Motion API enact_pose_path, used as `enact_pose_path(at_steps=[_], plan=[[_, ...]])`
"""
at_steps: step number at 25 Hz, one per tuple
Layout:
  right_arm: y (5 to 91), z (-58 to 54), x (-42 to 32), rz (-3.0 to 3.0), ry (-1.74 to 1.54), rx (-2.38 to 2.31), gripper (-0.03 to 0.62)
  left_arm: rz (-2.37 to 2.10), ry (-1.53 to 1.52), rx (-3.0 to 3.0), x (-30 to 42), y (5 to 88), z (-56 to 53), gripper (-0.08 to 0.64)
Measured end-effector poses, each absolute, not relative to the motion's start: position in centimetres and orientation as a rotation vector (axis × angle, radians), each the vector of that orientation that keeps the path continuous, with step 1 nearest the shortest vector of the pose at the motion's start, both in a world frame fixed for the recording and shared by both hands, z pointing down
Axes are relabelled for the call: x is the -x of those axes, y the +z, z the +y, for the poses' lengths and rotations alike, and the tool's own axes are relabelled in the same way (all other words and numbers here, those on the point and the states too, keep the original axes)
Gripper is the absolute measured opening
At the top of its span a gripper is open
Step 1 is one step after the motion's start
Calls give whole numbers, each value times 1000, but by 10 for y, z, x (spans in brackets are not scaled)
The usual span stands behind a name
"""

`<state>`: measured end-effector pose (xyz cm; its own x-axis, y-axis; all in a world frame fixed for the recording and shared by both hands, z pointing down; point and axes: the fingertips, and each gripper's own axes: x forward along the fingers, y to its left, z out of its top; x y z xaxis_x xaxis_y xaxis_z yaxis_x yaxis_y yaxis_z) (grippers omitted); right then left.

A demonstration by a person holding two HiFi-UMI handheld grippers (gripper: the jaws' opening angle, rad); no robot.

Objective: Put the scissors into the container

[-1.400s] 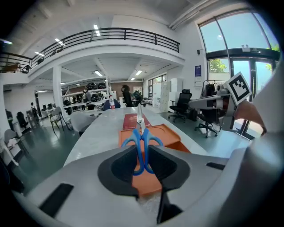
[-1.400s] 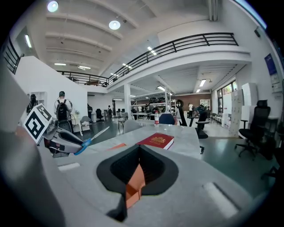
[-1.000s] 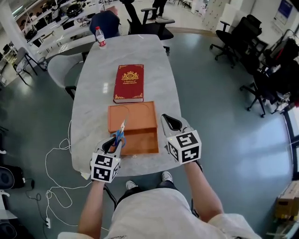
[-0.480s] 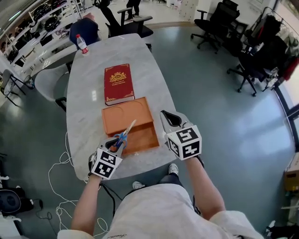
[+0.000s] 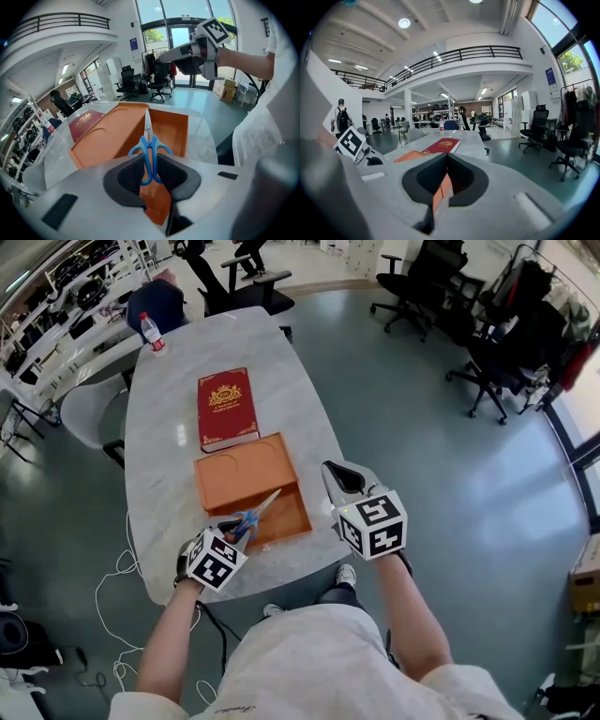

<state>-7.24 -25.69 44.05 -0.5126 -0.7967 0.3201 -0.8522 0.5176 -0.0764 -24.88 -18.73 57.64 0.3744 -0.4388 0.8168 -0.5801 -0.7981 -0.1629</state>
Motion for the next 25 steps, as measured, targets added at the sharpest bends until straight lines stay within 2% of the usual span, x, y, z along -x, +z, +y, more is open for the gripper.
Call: enact_pose_path(at_steps=[25], plan=[[449,-269,52,-2542,353,-1300,5,-715,1697,-2268,235,618,-195,80]])
